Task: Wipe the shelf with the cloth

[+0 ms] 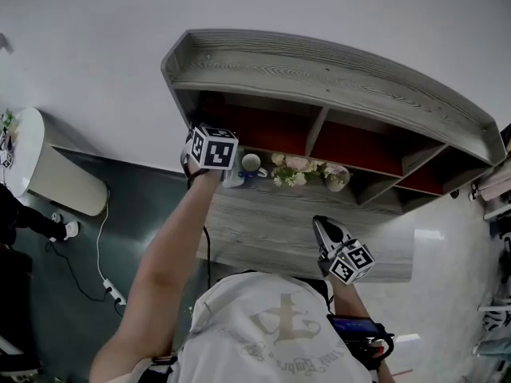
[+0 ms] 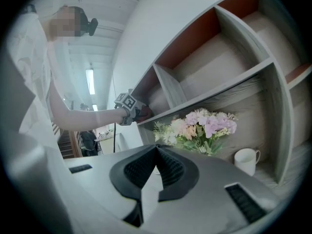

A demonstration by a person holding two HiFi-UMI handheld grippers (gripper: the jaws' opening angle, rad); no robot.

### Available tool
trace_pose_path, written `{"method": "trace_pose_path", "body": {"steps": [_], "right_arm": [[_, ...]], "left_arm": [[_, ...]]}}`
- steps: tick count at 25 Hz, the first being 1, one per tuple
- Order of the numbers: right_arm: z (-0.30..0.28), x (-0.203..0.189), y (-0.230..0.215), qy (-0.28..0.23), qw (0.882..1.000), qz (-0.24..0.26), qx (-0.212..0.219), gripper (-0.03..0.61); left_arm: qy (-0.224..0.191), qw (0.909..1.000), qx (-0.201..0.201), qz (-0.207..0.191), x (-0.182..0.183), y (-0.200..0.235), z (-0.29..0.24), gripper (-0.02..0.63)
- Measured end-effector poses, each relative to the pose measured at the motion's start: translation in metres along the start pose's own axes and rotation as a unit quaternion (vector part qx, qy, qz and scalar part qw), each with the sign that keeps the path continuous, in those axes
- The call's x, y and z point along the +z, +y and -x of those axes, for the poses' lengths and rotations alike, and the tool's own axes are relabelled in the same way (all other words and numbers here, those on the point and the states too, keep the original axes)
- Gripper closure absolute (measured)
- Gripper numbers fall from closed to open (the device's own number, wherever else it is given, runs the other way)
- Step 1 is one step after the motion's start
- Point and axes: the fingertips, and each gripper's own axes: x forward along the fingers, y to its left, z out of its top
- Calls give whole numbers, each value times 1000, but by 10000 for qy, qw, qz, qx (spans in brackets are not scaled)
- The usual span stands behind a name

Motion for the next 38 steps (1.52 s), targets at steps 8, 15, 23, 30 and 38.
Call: {"method": "trace_pose_path", "body": {"steps": [8,15,23,30,38], "right_arm": [[5,3,-6,-33,10000,24,-26,574],[16,-2,-3,-29,9999,1,-138,574],[27,-5,-7,-61,9996,-40,-261,574],[33,-9,-10,-94,9993,-89,-337,574],[43,-8,-11,-156,9987,-111,-474,574]], "left_arm": [[332,9994,53,111,-12,-1,-17,545],[427,9959,-443,668,-14,-8,-19,548],[492,9924,-967,589,-3,-36,-16,548],[555,9848,-1574,481,8,-74,-13,548],[598,9753,-2100,337,22,-115,-10,548]]}}
